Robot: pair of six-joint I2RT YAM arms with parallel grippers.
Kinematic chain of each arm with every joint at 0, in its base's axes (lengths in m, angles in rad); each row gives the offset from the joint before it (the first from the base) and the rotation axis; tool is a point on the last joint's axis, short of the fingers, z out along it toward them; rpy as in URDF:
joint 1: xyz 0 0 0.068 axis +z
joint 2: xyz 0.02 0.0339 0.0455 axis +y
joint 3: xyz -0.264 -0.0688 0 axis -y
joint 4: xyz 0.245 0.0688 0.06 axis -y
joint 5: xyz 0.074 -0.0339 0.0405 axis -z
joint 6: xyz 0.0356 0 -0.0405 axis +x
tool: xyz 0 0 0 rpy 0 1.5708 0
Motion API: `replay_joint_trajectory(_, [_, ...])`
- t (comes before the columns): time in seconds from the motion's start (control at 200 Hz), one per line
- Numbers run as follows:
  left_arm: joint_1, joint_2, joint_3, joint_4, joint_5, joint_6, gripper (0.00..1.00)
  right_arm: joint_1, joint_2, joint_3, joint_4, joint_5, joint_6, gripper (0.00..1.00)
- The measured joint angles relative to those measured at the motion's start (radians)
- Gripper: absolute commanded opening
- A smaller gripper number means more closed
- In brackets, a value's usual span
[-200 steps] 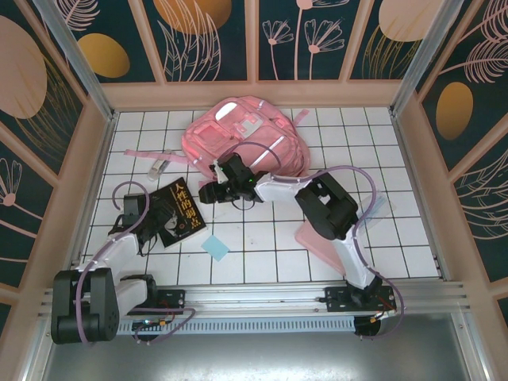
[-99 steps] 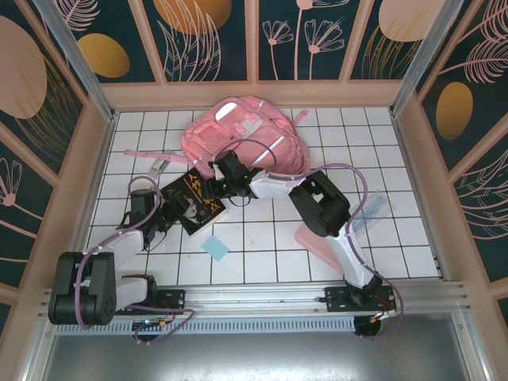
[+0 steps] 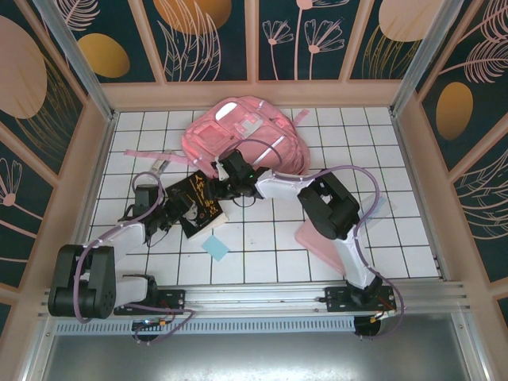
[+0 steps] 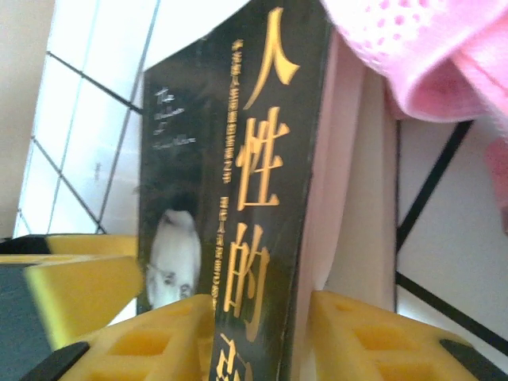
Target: Pack the student bag
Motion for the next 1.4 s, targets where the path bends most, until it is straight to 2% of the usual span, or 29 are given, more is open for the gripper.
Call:
replay_joint_trajectory(0.325, [-0.006,0.029,0.042,-0.057,-0.017,0.0,0.76,-0.003,-0.028,-0.014,0.0,-0.034,0.026,0.45])
replay_joint_trajectory(0.475, [-0.006,0.034,0.047,-0.063,-0.017,0.0,0.76,-0.005,-0.042,-0.051,0.008,-0.069,0.051,0.39])
replay_joint_trajectory(0.675, [-0.006,0.04,0.056,-0.073,-0.018,0.0,0.77,-0.012,-0.042,-0.051,0.026,-0.115,0.089,0.11])
replay_joint_trajectory(0.75, [-0.006,0.04,0.058,-0.075,-0.017,0.001,0.81,-0.017,-0.042,-0.051,0.037,-0.129,0.102,0.05])
replay_joint_trajectory(0.78, [-0.008,0.039,0.061,-0.077,-0.017,0.001,0.83,-0.019,-0.042,-0.051,0.039,-0.136,0.109,0.0])
replay_joint_trajectory(1.015, [-0.013,0.01,0.065,-0.072,-0.013,0.027,0.98,-0.054,-0.042,-0.063,0.11,-0.224,0.181,0.0])
replay_joint_trajectory(1.246, [-0.013,-0.07,0.009,0.026,0.003,0.03,0.99,-0.126,-0.05,-0.102,0.253,-0.335,0.291,0.0])
replay_joint_trajectory(1.401, [-0.013,-0.085,-0.076,0.177,0.035,-0.01,0.99,-0.165,-0.054,-0.176,0.407,-0.409,0.416,0.0])
